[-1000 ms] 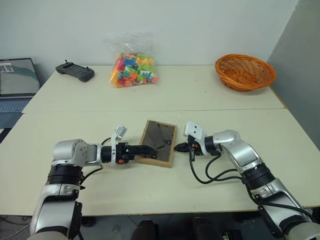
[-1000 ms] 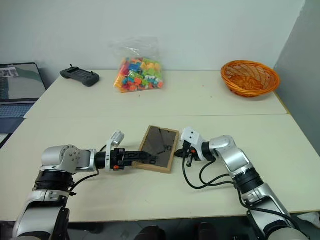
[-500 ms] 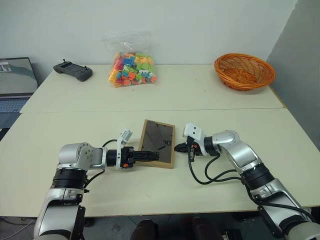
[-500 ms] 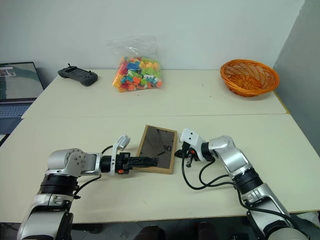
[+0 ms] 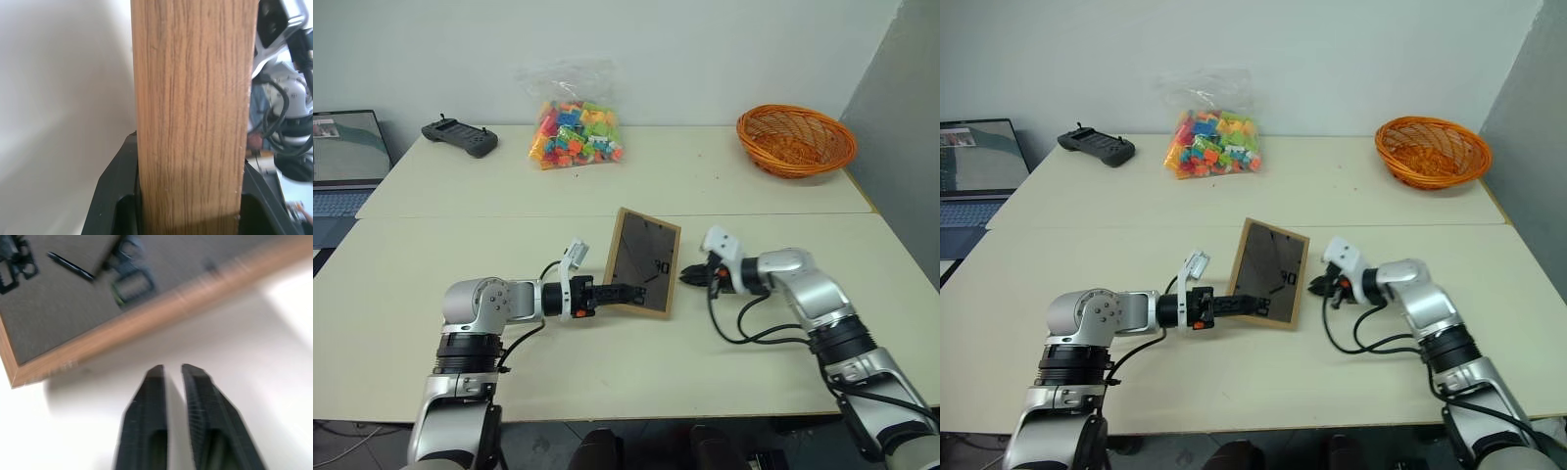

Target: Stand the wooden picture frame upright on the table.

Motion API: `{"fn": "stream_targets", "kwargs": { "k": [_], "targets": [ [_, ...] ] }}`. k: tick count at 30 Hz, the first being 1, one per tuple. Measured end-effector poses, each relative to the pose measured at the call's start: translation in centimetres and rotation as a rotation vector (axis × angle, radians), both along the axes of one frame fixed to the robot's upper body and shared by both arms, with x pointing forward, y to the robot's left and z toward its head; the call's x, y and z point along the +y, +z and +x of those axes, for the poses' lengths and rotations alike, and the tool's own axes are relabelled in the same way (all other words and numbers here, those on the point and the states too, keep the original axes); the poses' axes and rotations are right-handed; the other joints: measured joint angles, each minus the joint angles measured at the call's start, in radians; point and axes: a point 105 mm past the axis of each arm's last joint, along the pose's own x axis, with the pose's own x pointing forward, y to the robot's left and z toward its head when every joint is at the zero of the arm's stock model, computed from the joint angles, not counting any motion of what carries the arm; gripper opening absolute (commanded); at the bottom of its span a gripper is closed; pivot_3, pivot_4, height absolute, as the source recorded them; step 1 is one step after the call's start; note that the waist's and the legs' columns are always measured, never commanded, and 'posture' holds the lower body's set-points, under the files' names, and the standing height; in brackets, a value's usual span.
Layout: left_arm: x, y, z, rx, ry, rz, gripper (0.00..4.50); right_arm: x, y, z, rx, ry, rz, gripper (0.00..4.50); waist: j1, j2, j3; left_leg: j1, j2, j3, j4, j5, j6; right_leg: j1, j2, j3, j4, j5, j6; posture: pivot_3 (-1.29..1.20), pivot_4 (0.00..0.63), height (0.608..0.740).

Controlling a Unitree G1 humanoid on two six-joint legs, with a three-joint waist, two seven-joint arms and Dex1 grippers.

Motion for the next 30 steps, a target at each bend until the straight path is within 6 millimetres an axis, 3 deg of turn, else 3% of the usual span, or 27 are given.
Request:
{"fn": "stream_targets", "kwargs": {
  "k": [5,10,13,20,30],
  "targets": [
    [0.4,1.8,1.3,-0.066,0.094,-0.016,1.27,0.1,4.0,0.2,-0.007,-0.022,0.117,2.68,-0.014,0.0,0.0,0.001,0.001,0.0,-0.001,0.0,0.0,0.0,0.001,0.0,0.0,0.0,0.0,0.0,0.15,0.74],
    [0.5,2.2,2.3,-0.124,0.169,-0.014,1.27,3.1,9.2,0.3,-0.032,0.046,0.282,3.8,-0.023,0.0,0.0,0.0,0.001,0.0,-0.001,0.0,0.0,-0.001,0.001,0.0,0.0,0.0,0.0,0.0,0.15,0.74],
    [0.3,2.3,2.4,-0.131,0.179,-0.014,1.27,4.5,11.0,0.3,-0.057,0.087,0.321,4.43,-0.023,0.0,0.0,-0.001,0.001,0.0,-0.001,0.0,0.0,-0.001,0.001,0.0,-0.001,0.0,0.0,0.0,0.15,0.74],
    [0.5,2.8,2.5,-0.15,0.18,-0.011,1.27,9.2,10.2,0.8,-0.048,0.15,0.334,4.47,-0.026,0.0,0.0,-0.002,0.001,0.0,-0.001,0.0,0.0,-0.004,0.0,0.0,0.0,0.0,0.0,0.0,0.15,0.74],
    [1.0,2.8,2.3,-0.171,0.193,0.009,1.27,11.9,9.0,1.4,-0.086,0.172,0.297,4.47,-0.025,0.0,0.0,-0.004,0.0,0.001,-0.001,0.0,-0.001,-0.005,0.0,0.001,0.0,0.0,0.0,0.0,0.15,0.74]
  ]
}}
